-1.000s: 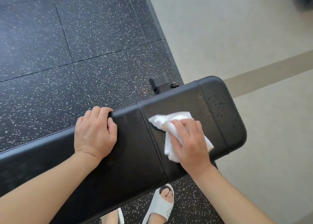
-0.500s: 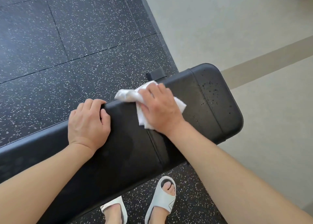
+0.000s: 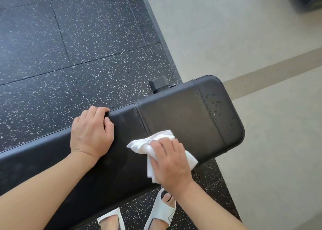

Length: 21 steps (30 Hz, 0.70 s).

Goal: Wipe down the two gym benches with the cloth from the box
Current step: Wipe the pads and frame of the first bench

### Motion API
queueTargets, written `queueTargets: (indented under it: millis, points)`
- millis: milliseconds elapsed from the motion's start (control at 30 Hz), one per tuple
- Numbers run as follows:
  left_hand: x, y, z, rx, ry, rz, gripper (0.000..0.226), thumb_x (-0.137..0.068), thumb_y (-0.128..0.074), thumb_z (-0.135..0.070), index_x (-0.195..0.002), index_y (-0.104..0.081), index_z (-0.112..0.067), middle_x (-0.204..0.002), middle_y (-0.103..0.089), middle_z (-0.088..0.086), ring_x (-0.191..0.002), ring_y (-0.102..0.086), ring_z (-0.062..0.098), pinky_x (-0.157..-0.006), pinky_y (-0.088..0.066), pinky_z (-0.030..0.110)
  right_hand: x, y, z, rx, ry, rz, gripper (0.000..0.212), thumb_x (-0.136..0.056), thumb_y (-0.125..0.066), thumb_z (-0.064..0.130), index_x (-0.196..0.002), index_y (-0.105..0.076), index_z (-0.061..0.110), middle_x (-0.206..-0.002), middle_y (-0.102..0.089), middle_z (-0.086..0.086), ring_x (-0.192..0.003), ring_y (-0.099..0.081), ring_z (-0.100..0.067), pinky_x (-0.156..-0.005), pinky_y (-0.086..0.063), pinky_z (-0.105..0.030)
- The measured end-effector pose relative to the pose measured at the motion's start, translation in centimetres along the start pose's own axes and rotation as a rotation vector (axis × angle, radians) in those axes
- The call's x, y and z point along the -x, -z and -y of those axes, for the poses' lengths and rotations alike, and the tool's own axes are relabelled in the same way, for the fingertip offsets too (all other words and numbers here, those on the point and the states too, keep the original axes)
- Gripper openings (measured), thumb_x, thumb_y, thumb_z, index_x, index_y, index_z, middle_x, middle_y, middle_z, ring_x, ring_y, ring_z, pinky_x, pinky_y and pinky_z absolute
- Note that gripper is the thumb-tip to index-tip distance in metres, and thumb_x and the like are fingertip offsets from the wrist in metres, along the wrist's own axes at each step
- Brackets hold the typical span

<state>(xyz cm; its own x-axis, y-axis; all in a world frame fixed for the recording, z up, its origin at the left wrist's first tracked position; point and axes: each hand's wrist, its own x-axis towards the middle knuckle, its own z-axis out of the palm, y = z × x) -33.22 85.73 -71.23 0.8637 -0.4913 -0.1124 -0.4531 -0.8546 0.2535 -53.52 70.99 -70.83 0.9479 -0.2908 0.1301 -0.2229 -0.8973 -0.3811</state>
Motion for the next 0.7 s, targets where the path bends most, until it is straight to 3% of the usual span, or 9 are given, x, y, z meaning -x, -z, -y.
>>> queueTargets:
  millis: [133, 333, 533, 700]
  points:
    - [0.0, -0.3, 0.2, -0.004, -0.006, -0.011, 0.041, -0.096, -0.035, -0.032, -0.119, -0.062, -0.011, -0.105, -0.061, 0.012, -0.097, -0.056, 0.039, -0.085, -0.043, 0.052, -6.8, -0.3, -1.2, 0.026, 0.107, -0.036, 0.022, -0.096, -0.058, 0.024, -0.105, -0.072, 0.009, -0.096, -0.062, -0.013, -0.082, -0.056, -0.035, -0.067, -0.046, -0.047]
    - [-0.1, -0.3, 0.2, -0.015, -0.015, -0.011, 0.041, -0.096, -0.034, -0.034, -0.119, -0.061, -0.012, -0.106, -0.060, 0.012, -0.098, -0.056, 0.039, -0.085, -0.042, 0.051, -15.3, 2.0, -9.0, 0.098, -0.128, -0.136, 0.020, -0.097, -0.056, 0.020, -0.102, -0.066, 0.003, -0.103, -0.060, -0.017, -0.091, -0.053, -0.037, -0.079, -0.046, -0.050]
    - [-0.1, -0.2, 0.2, -0.011, -0.018, -0.013, 0.040, -0.095, -0.036, -0.033, -0.117, -0.062, -0.012, -0.103, -0.060, 0.012, -0.094, -0.056, 0.039, -0.082, -0.042, 0.051, -8.1, 3.6, -10.8, 0.082, -0.063, -0.123, 0.012, -0.098, -0.057, 0.009, -0.108, -0.064, 0.009, -0.104, -0.057, -0.008, -0.083, -0.046, -0.032, -0.079, -0.043, -0.047]
    - [-0.2, -0.4, 0.4, 0.004, -0.023, -0.013, 0.039, -0.095, -0.036, -0.032, -0.117, -0.062, -0.012, -0.102, -0.060, 0.011, -0.093, -0.056, 0.039, -0.082, -0.042, 0.051, 2.0, 4.1, -9.9, 0.014, 0.046, 0.038, 0.018, -0.099, -0.060, 0.012, -0.116, -0.065, 0.019, -0.113, -0.057, 0.001, -0.095, -0.050, -0.025, -0.085, -0.044, -0.038]
